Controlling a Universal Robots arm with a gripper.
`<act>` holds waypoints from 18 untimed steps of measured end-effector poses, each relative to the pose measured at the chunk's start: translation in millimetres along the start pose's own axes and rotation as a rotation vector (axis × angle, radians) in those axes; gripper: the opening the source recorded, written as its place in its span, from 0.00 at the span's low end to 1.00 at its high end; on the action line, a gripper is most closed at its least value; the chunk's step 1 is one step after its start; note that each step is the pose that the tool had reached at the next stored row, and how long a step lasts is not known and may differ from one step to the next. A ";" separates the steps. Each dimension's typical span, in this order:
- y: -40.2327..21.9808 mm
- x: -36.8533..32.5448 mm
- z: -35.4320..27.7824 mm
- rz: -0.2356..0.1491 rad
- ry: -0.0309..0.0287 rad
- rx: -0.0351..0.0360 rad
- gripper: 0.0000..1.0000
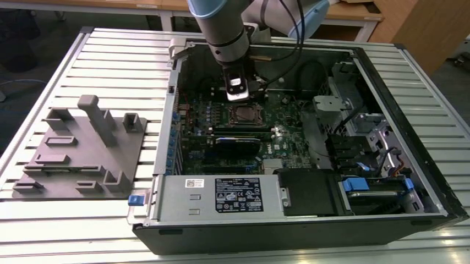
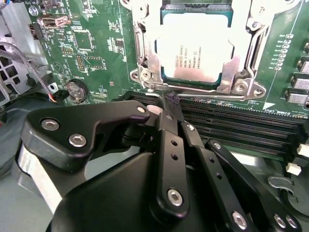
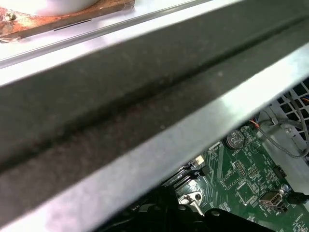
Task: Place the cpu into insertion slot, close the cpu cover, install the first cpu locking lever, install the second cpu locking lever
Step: 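Install the first cpu locking lever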
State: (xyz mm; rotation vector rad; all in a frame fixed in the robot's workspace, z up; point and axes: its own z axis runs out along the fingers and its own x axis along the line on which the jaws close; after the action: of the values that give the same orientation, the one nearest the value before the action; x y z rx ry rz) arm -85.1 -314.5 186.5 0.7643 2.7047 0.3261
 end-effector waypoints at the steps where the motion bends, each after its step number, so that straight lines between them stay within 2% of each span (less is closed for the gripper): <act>1: 0.1 -0.1 -0.2 0.000 -0.0001 0.0000 0.11; 4: 0.9 -0.7 -2.5 0.000 -0.0002 -0.0003 0.11; 15: 3.3 3.4 -3.3 0.000 -0.0004 0.0003 0.11; 18: 3.3 3.5 -3.2 -0.001 -0.0025 -0.0006 0.11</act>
State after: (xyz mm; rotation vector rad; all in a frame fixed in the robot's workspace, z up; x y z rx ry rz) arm -87.5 -310.3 189.6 0.7632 2.7024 0.3256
